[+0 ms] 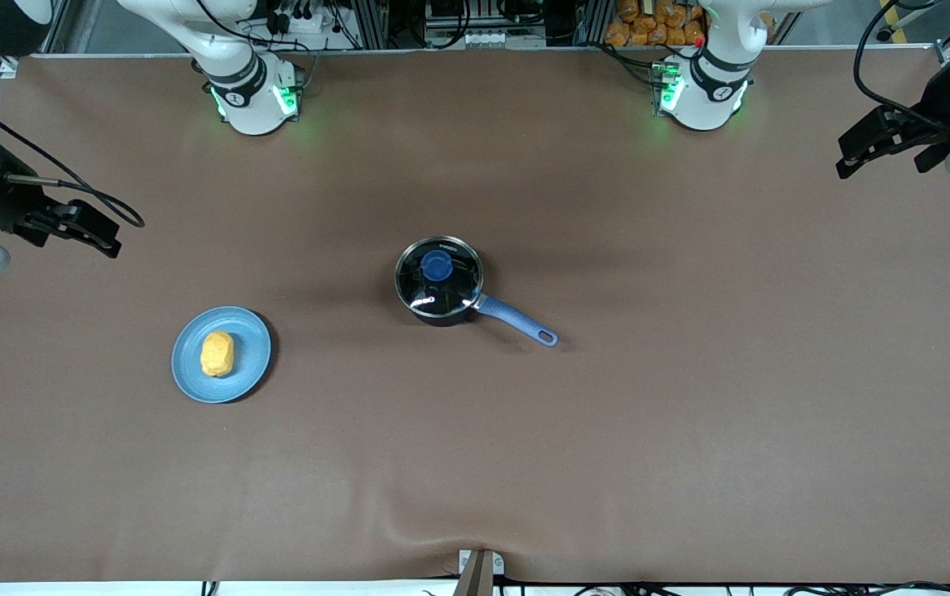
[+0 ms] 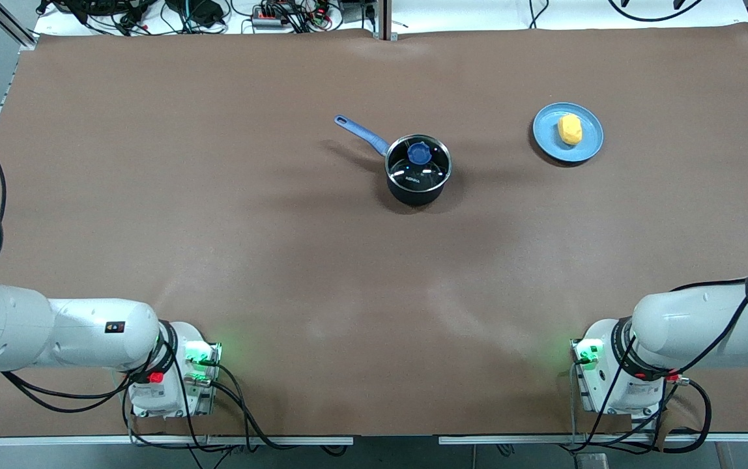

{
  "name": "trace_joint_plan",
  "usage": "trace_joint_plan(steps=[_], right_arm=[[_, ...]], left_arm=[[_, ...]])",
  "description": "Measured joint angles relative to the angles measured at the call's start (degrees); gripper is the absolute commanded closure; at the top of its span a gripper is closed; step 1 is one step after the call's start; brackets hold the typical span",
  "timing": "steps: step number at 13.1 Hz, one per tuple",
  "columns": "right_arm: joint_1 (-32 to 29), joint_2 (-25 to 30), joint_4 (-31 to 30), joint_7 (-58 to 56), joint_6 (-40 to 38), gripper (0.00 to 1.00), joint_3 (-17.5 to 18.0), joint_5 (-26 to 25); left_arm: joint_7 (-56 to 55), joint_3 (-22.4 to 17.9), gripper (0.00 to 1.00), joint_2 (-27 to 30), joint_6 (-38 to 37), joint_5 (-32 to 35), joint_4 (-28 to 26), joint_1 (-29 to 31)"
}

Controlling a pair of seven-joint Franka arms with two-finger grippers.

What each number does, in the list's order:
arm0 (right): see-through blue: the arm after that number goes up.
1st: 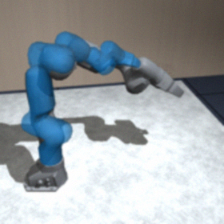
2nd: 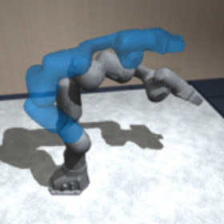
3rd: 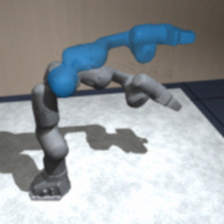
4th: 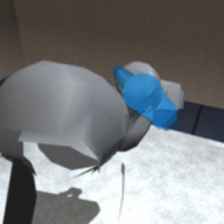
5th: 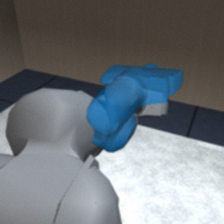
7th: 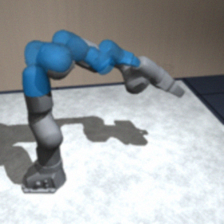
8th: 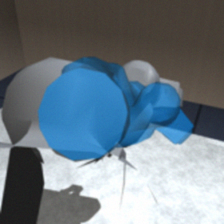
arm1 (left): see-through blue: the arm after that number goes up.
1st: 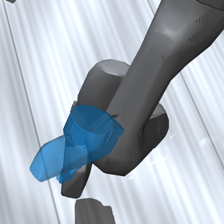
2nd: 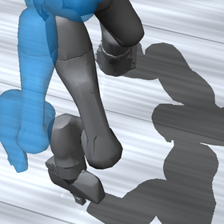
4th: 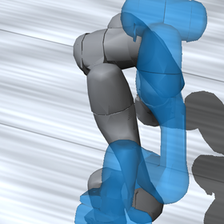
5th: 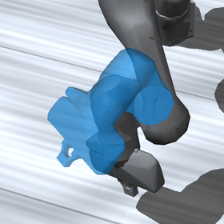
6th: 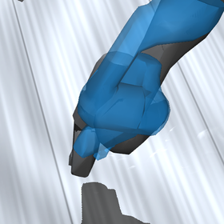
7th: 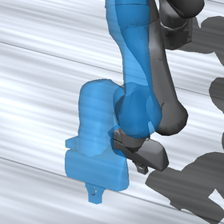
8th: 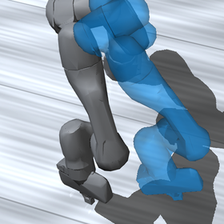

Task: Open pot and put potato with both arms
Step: 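Reach the right gripper down to the yellow potato on the blue plate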

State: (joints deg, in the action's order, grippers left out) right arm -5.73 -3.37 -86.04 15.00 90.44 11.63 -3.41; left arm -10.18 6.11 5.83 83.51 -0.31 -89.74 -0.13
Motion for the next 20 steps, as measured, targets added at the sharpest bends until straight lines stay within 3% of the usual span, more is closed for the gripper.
trace_joint_plan(steps=[8,14,17,20], right_arm=[[0.0,0.0,-0.8,0.0,0.5,0.0,0.0,0.0],[1.8,-1.5,-14.5,-1.6,16.5,0.0,0.0,0.1],[2.3,-6.3,-18.6,-4.7,23.4,0.0,0.0,0.1],[2.1,-11.3,-21.6,-9.5,31.7,0.0,-0.6,0.1]], left_arm=[[0.0,0.3,0.0,-1.1,0.0,0.1,0.0,-0.1],[0.0,3.6,0.0,-1.5,0.0,2.2,1.0,-1.4],[-0.4,5.5,0.0,-1.6,0.0,2.4,2.0,-1.5],[-6.1,10.8,0.0,-4.3,0.0,2.4,1.9,-1.7]])
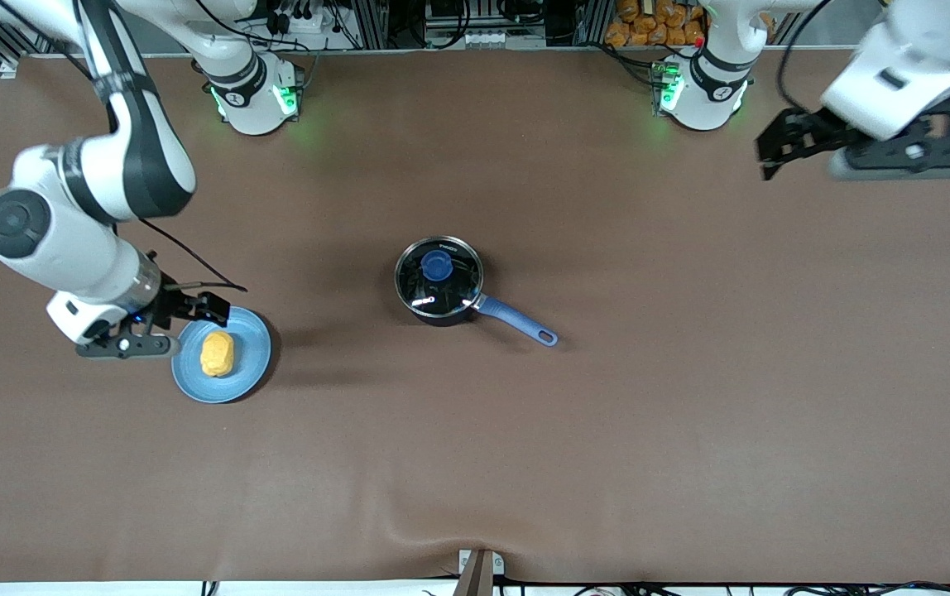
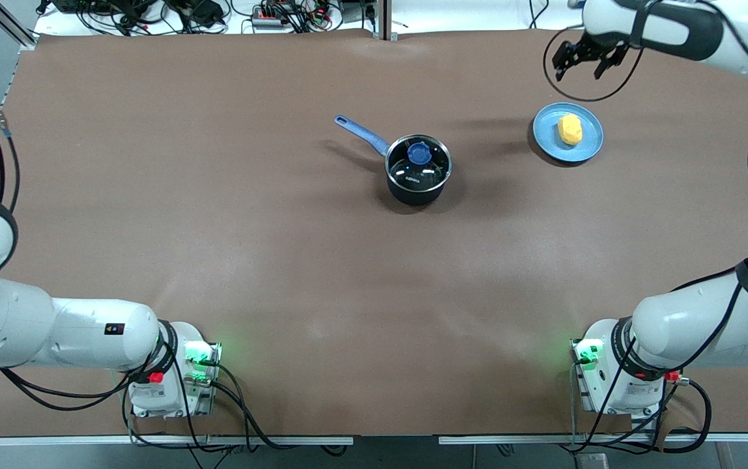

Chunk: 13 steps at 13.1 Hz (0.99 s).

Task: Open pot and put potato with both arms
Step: 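Reach the right gripper down to the yellow potato on the blue plate, then grasp the potato with the right gripper while the left gripper reaches the lid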

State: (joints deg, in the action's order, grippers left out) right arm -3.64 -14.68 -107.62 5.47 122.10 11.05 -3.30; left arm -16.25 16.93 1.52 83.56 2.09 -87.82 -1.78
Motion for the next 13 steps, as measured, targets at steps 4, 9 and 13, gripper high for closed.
trace_joint_plan(steps=[4,9,13], right_arm=[[-1.9,-4.9,-4.8,-6.1,11.5,0.0,-0.7,0.0],[-6.1,-11.3,-7.1,-8.8,21.1,0.0,-0.9,0.0],[-6.3,-14.0,-7.3,-8.8,23.8,0.0,-0.8,0.0]], left_arm=[[-8.7,5.6,0.0,-5.2,1.9,0.0,0.6,-1.4],[-23.0,6.1,0.0,-12.7,5.5,0.0,5.5,-9.8],[-33.7,5.6,0.0,-21.0,12.8,0.2,10.3,-16.6]])
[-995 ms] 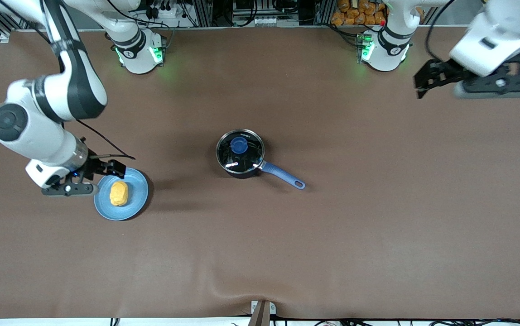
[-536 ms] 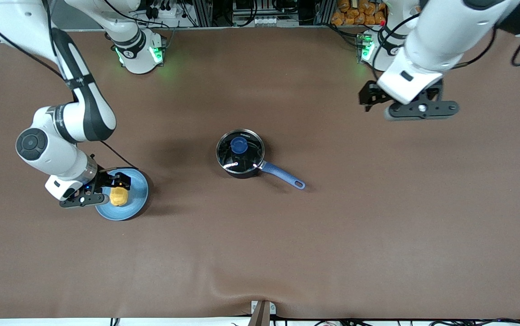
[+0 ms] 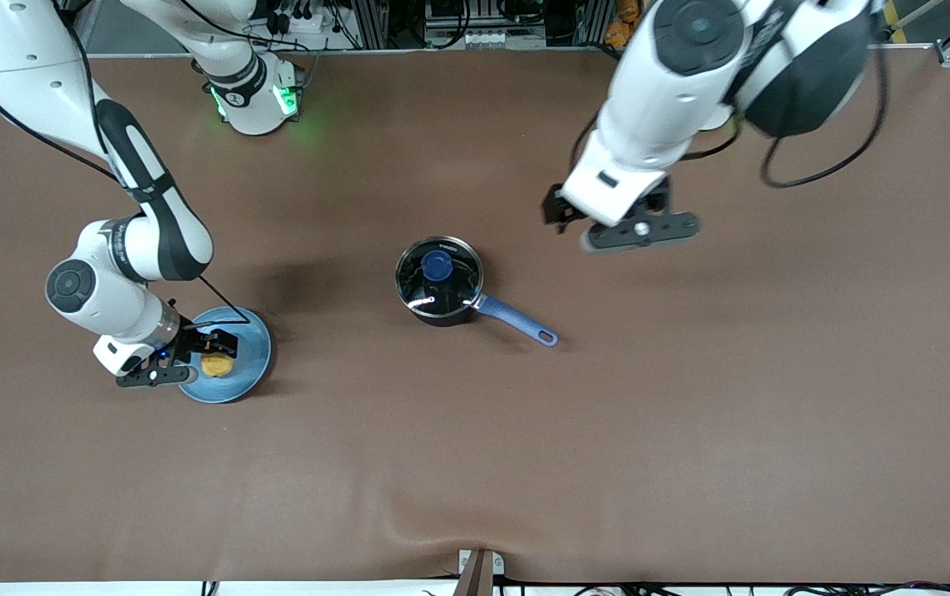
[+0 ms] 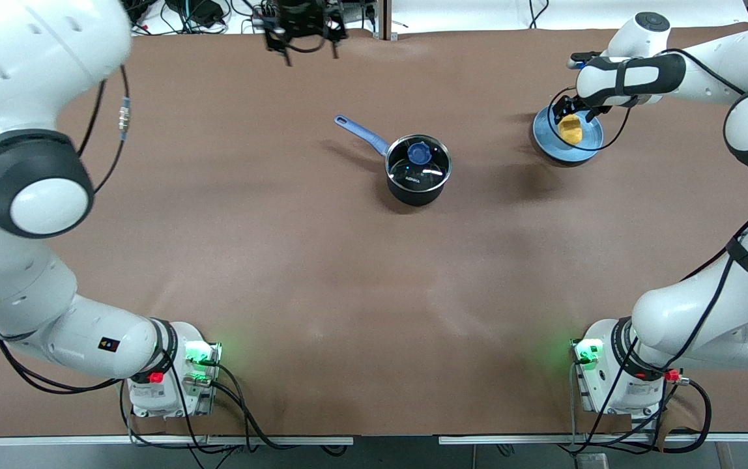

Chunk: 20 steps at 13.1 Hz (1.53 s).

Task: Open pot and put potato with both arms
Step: 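Grasp the potato with the right gripper while the left gripper reaches the lid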

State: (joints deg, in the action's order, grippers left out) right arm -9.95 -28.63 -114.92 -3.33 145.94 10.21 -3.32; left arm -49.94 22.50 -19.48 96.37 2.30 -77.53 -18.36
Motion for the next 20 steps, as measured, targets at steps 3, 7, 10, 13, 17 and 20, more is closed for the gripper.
trace_joint_plan(steps=[3,7,10,13,17,20], right_arm=[[0.0,-1.3,-0.7,0.0,2.7,0.0,0.0,0.0],[0.0,-1.6,-0.7,-0.1,3.0,0.56,0.0,0.0],[-0.3,-1.6,-0.7,-1.7,3.0,0.79,-0.1,0.0],[-1.0,-1.5,-0.6,-2.9,3.0,0.82,-0.1,0.0],[-1.0,1.3,1.1,-2.7,-3.6,0.82,0.0,0.0],[-1.0,5.2,3.3,-0.2,-11.6,0.82,1.3,1.8]], left_arm=[[-9.0,-0.3,0.0,-5.9,6.9,5.1,1.1,-5.4],[-18.0,-8.3,0.0,-13.5,16.0,7.6,2.5,-18.0],[-18.7,-18.9,0.0,-18.6,17.5,7.6,6.3,-29.2],[-19.0,-20.2,0.0,-21.3,20.0,7.6,7.9,-31.3],[-19.0,-20.3,0.0,-23.1,22.7,7.6,8.2,-31.3],[-19.0,-19.9,0.0,-23.6,22.7,5.2,8.3,-31.6]])
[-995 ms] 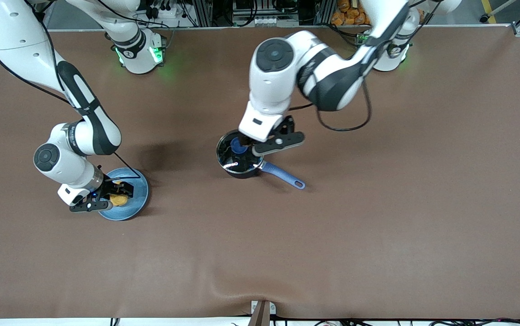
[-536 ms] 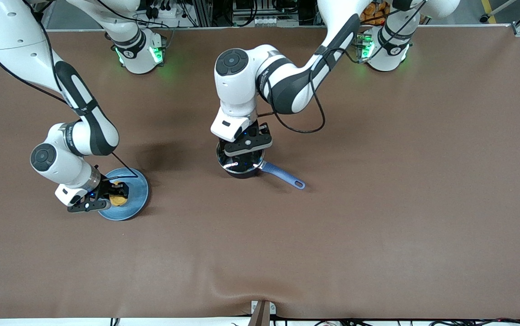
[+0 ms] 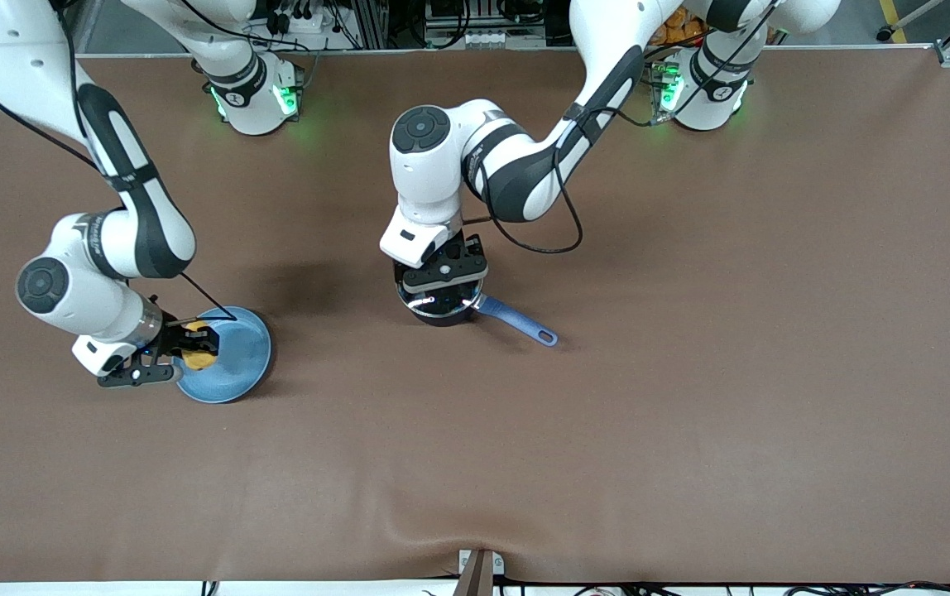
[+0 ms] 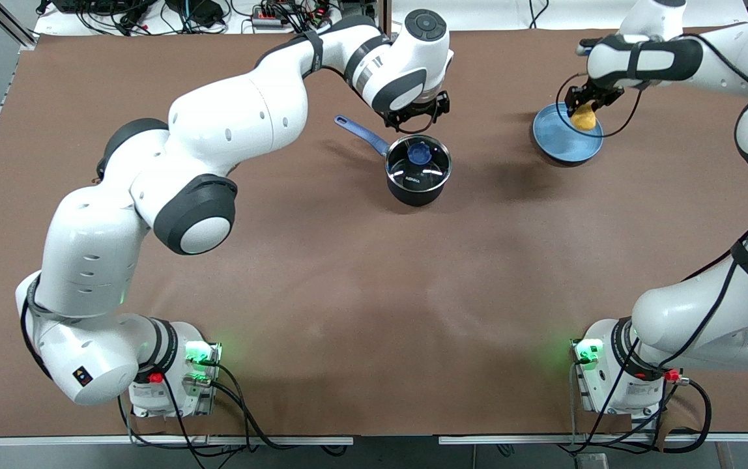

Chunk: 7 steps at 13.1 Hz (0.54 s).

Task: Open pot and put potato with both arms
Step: 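Grasp the potato with the right gripper while the left gripper reaches the lid, then grip the lid knob with the left gripper while the right gripper carries the potato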

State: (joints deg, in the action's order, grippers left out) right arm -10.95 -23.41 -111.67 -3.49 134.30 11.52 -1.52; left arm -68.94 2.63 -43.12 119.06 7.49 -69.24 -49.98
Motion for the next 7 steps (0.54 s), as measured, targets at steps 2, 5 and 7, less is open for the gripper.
trace_joint_plan(steps=[2,5,7], right_arm=[[0.2,1.9,0.6,2.7,-3.1,0.82,1.7,2.7],[0.3,2.7,2.1,9.4,-6.4,0.82,4.8,3.4],[0.3,2.7,3.4,14.2,-8.0,0.82,7.3,3.5]], left_arm=[[0.0,0.0,0.0,-0.2,0.0,-2.4,0.0,-0.1],[0.0,0.1,0.0,-1.2,-0.6,-3.8,-0.2,-0.4],[0.0,0.2,0.0,-2.4,-1.0,-3.9,-0.3,-0.8]])
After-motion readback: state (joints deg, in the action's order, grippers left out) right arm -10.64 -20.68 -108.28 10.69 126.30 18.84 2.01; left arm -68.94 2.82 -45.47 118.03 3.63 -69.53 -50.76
